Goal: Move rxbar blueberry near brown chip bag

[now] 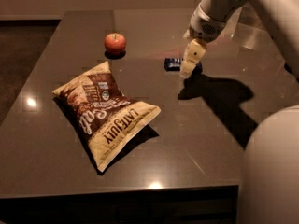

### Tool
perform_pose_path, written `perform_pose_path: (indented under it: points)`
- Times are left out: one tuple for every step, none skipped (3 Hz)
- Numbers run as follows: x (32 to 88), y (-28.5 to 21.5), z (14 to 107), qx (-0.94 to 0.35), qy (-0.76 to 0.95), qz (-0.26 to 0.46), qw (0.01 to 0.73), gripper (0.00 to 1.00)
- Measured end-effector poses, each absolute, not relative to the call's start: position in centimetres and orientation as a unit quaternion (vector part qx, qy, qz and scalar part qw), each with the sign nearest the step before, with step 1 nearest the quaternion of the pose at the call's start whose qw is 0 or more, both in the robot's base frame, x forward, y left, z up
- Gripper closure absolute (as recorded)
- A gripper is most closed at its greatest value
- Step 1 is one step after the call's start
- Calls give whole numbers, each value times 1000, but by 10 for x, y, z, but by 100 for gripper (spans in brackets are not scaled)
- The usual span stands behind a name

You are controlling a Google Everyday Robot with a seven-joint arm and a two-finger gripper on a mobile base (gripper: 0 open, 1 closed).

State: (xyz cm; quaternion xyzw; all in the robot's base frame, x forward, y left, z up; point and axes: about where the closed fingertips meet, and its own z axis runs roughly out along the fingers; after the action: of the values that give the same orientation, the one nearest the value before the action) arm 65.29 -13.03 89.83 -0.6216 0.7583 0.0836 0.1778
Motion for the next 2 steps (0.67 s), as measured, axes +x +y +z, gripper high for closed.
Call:
perform_pose_path:
  points:
    - [675,-121,883,-616,761,99,179,0]
    - [692,-118,869,-609,764,114,177,0]
